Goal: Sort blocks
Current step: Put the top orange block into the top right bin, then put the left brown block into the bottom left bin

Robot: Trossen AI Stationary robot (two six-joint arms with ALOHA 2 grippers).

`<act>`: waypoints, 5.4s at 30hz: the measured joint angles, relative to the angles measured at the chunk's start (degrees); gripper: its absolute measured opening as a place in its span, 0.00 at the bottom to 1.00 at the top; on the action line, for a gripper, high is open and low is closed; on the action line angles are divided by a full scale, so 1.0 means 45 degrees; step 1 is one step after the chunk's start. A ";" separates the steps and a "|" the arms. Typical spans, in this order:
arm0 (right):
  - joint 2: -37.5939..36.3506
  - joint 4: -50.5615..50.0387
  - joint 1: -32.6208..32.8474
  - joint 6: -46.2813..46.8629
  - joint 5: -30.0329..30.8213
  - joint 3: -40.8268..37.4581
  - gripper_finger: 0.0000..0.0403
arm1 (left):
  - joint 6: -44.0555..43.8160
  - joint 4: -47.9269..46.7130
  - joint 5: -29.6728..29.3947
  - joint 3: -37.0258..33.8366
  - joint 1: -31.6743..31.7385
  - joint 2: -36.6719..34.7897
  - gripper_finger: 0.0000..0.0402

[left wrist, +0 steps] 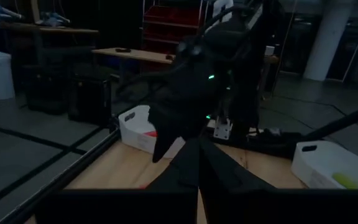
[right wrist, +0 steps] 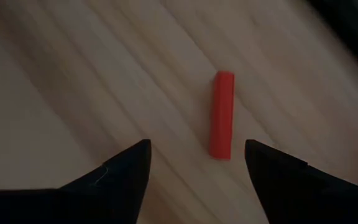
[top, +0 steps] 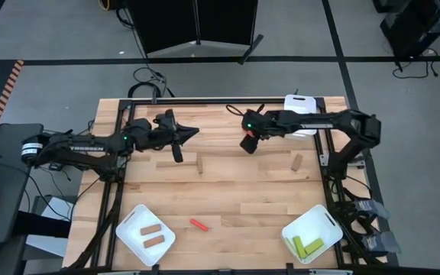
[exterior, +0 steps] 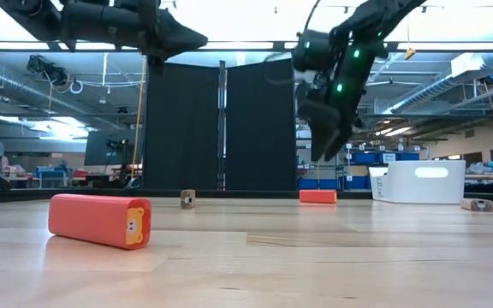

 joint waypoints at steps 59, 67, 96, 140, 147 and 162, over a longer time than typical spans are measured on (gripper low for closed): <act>-0.3198 -0.6564 -0.4441 0.3638 0.4065 0.0005 0.17 | -0.0937 -0.5370 -0.1117 0.1832 -0.0304 0.2950 0.36; -0.2530 -0.6245 -0.5427 0.2716 0.4574 0.0000 0.56 | -0.3921 -0.7543 -0.2013 0.2441 -0.0526 0.3074 0.37; -0.6130 -0.3216 0.1747 0.2982 0.6629 0.0000 0.55 | -1.0236 -1.1876 -0.2599 0.5583 -0.1818 0.7955 0.37; -0.6975 -0.2096 0.5693 0.3492 0.9297 -0.1574 0.53 | -1.0195 -1.4302 -0.0362 0.7360 -0.1923 0.8409 0.46; -0.6975 -0.2099 0.5693 0.3411 0.9300 -0.1573 0.53 | -0.9602 -1.5121 0.0727 0.8839 -0.1789 0.8404 0.77; -0.6975 -0.2008 0.5693 0.3206 0.9673 -0.1569 0.53 | -1.1057 -1.7044 -0.0064 0.8851 -0.1491 1.0240 0.98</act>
